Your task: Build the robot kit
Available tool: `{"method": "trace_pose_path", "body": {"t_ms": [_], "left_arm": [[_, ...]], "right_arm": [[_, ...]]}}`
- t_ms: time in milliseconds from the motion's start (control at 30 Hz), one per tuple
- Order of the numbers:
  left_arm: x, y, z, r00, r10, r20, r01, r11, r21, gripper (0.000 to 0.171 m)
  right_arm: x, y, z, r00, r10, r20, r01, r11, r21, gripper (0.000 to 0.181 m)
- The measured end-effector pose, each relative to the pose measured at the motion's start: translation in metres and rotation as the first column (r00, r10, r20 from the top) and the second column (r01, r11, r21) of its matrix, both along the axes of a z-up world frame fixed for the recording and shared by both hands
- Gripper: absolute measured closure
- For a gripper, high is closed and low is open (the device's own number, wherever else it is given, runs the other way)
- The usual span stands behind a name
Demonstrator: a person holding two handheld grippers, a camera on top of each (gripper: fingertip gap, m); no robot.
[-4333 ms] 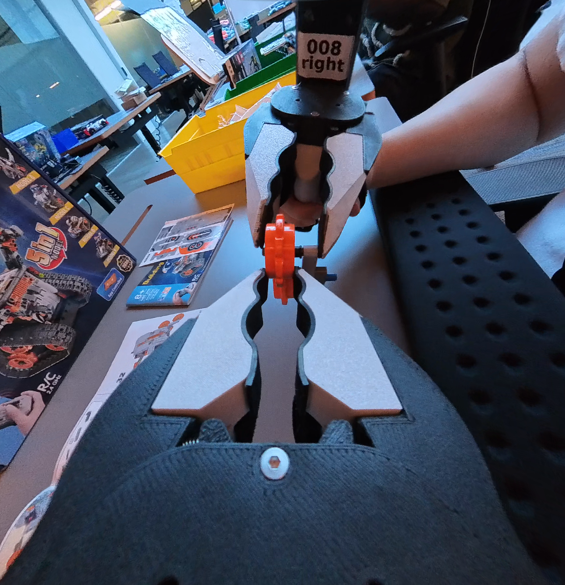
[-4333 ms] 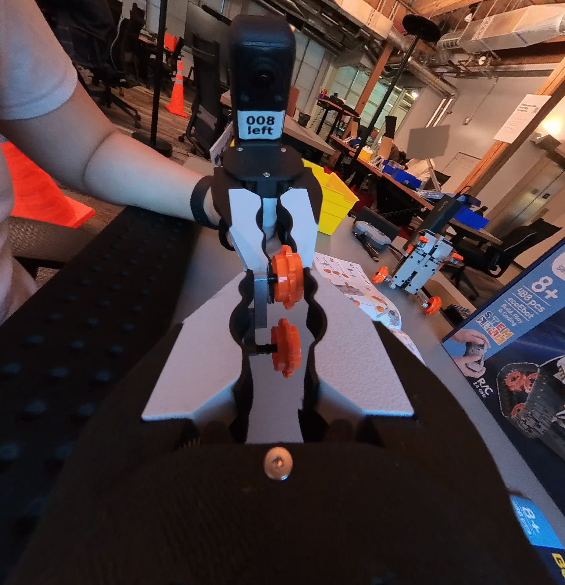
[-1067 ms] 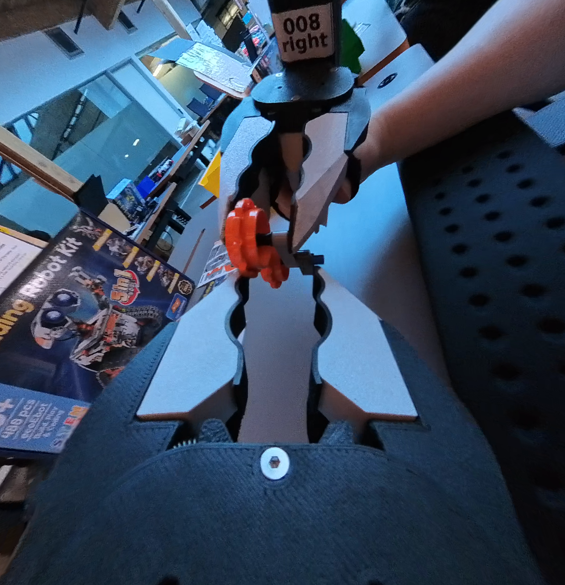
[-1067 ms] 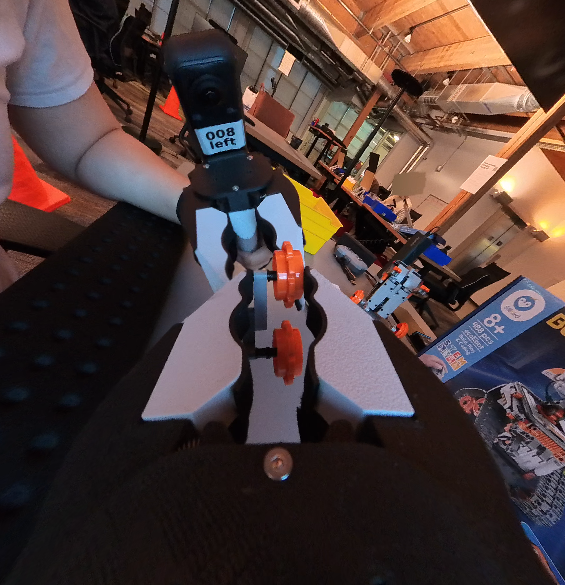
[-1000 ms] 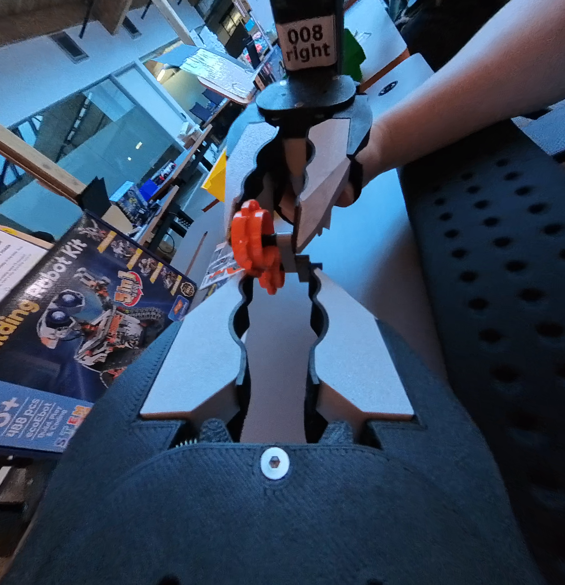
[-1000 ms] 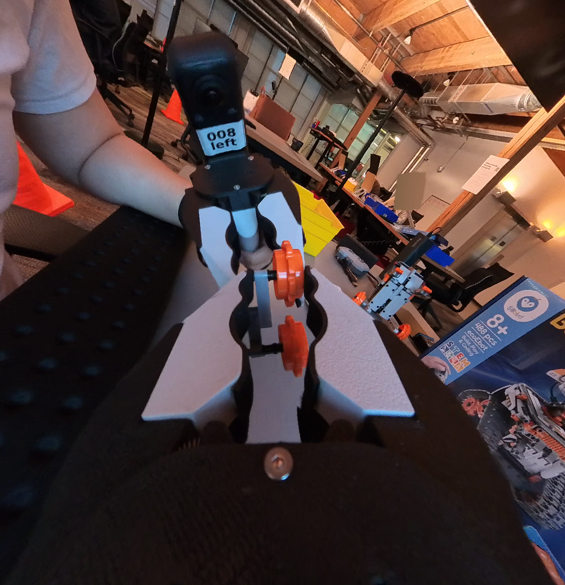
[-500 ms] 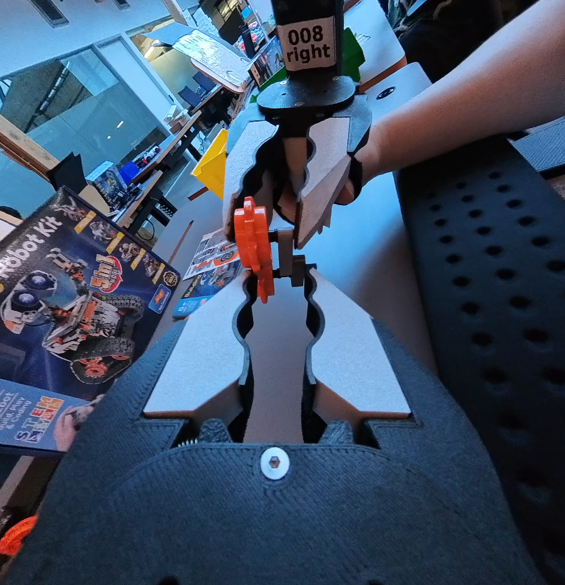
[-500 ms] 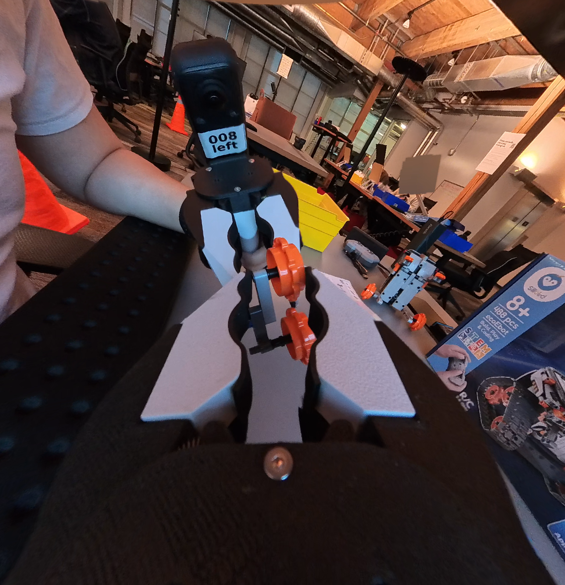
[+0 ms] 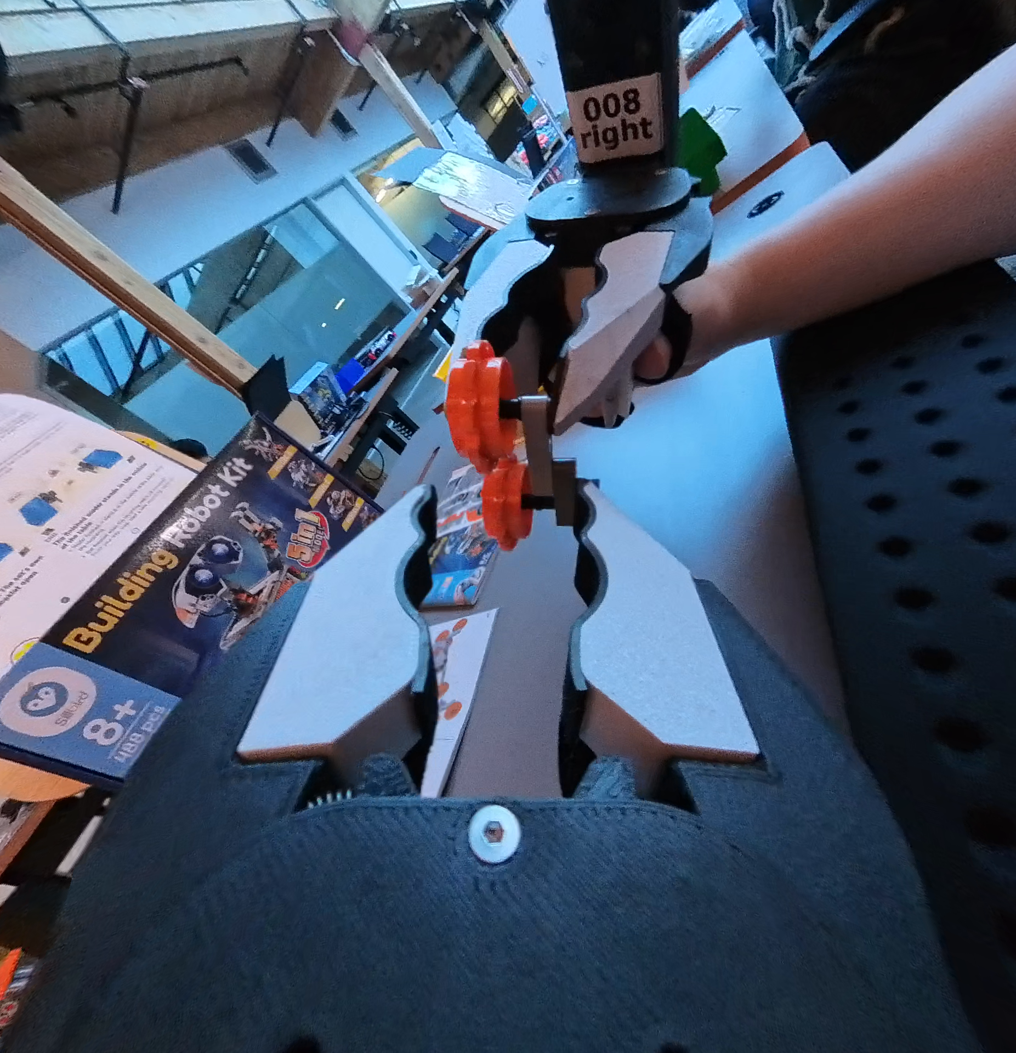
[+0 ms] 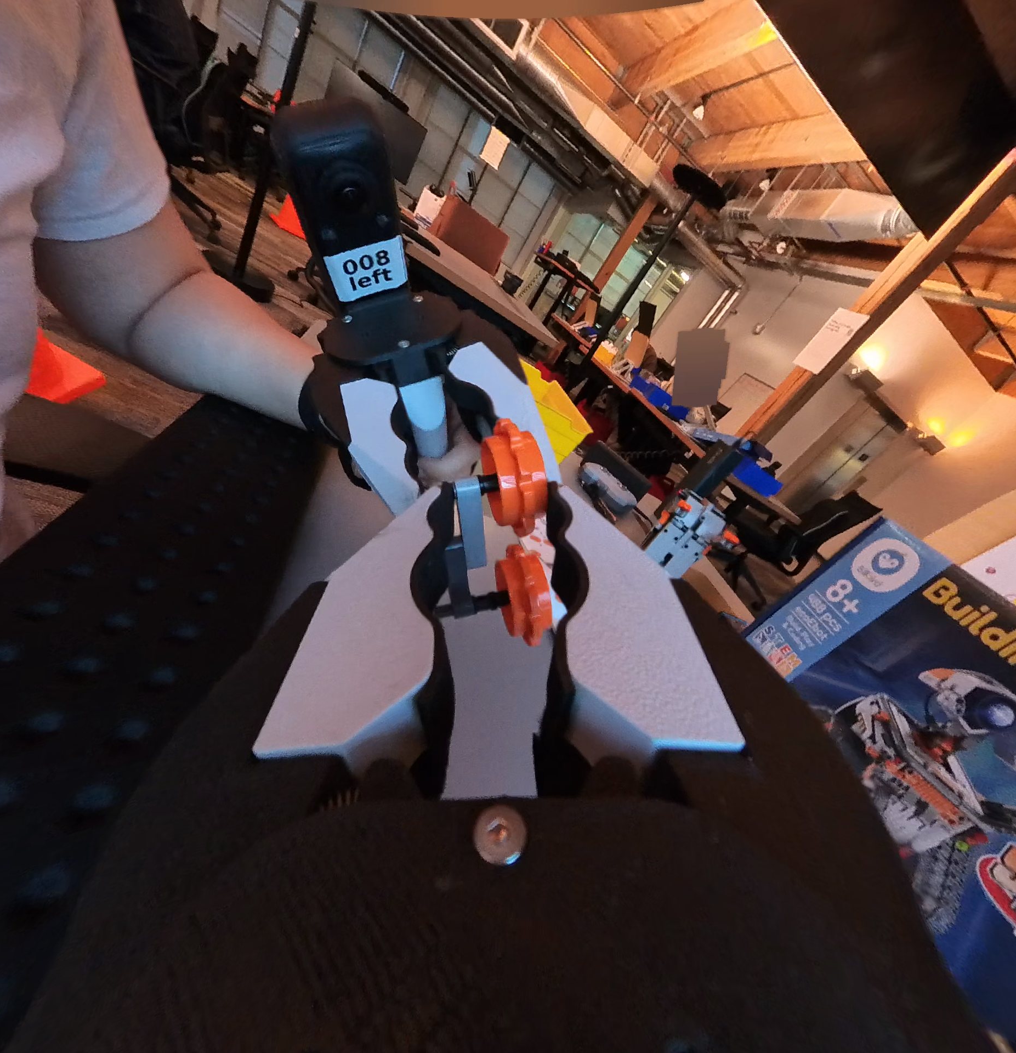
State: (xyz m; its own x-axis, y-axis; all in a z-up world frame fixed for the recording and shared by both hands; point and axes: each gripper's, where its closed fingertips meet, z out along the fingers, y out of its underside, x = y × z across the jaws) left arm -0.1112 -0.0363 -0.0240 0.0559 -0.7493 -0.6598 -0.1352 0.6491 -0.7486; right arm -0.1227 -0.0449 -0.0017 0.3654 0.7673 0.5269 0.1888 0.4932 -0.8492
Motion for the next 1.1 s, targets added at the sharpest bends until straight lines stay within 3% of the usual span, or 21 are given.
{"method": "trace_pose_path", "body": {"t_ms": [167,333,467,600,767,900,1100], "left_arm": [[-0.001,-0.009,0.001,0.999,0.038,0.024,-0.043,0.964,0.261,0.135],[-0.001,-0.010,0.008,0.996,0.066,0.057,-0.079,0.958,0.276,0.124],[0.003,-0.009,-0.001,0.996,0.086,0.018,-0.088,0.956,0.280,0.130],[0.004,0.002,-0.002,0.993,0.118,0.002,-0.116,0.978,0.170,0.129],[0.003,0.009,-0.004,0.989,0.150,-0.015,-0.145,0.975,0.171,0.130],[0.004,0.013,-0.009,0.987,0.157,-0.042,-0.150,0.978,0.144,0.129],[0.006,0.020,-0.022,0.981,0.153,-0.121,-0.154,0.988,0.000,0.130]], "right_arm": [[-0.008,-0.008,-0.002,0.997,-0.026,0.071,0.015,0.987,0.157,0.150],[-0.009,-0.005,-0.005,0.994,-0.062,0.092,0.047,0.987,0.154,0.150],[-0.013,0.000,-0.013,0.988,-0.092,0.124,0.075,0.988,0.136,0.150],[-0.009,0.010,-0.012,0.986,-0.137,0.098,0.130,0.989,0.077,0.150],[-0.010,0.014,-0.014,0.971,-0.209,0.115,0.194,0.973,0.124,0.151],[-0.009,0.019,-0.019,0.973,-0.201,0.112,0.198,0.980,0.034,0.150],[-0.005,0.028,-0.032,0.962,-0.217,0.166,0.231,0.971,-0.067,0.150]]}}
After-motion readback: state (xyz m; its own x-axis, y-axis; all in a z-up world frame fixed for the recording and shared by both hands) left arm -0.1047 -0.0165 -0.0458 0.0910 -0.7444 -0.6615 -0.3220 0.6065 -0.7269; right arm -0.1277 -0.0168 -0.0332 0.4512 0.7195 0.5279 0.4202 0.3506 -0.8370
